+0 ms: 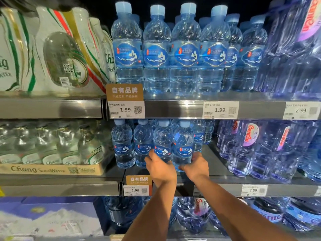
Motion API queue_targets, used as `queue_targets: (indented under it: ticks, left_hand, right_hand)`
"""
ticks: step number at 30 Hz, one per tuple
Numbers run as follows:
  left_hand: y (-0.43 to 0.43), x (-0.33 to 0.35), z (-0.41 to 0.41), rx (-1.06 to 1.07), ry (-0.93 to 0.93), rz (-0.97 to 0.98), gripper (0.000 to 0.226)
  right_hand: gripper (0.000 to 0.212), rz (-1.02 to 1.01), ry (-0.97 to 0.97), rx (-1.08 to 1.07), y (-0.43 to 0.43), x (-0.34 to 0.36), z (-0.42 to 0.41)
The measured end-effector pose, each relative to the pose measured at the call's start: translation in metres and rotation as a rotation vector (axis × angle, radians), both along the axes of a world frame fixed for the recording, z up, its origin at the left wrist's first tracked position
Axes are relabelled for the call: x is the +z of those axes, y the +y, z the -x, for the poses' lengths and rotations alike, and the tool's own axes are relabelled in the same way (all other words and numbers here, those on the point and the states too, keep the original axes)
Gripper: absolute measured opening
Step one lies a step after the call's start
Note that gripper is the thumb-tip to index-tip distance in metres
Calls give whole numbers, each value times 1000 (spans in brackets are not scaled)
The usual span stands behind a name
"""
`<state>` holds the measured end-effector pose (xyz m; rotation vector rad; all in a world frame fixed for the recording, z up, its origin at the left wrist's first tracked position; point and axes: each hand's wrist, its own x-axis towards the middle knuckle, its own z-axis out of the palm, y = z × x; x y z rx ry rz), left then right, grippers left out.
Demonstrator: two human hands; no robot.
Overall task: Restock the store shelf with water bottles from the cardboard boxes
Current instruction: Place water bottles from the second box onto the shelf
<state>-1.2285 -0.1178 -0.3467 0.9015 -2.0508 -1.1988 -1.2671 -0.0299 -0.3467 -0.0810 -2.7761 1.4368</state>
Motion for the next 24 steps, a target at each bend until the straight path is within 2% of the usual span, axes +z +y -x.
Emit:
queue_targets:
  ticks: [11, 14, 17, 20, 24]
  left_hand:
    - [0, 5, 6, -5, -78, -38, 68]
    - [1, 5, 6, 19, -32, -50, 66]
    - [-2, 3, -1, -30, 25, -64, 64]
    - [-2, 7, -13, -65, -47, -77, 67]
    - [19, 20, -37, -82, -244, 116, 44]
  right_hand:
    - [47, -54, -32, -10, -3, 5, 5]
    - [54, -82, -43, 38, -3, 6, 4]
    - [57, -208, -94, 112, -1, 12, 0]
    - [40, -336, -103, 220, 12, 23, -4]
    - [32, -474, -37, 342, 45, 41, -14]
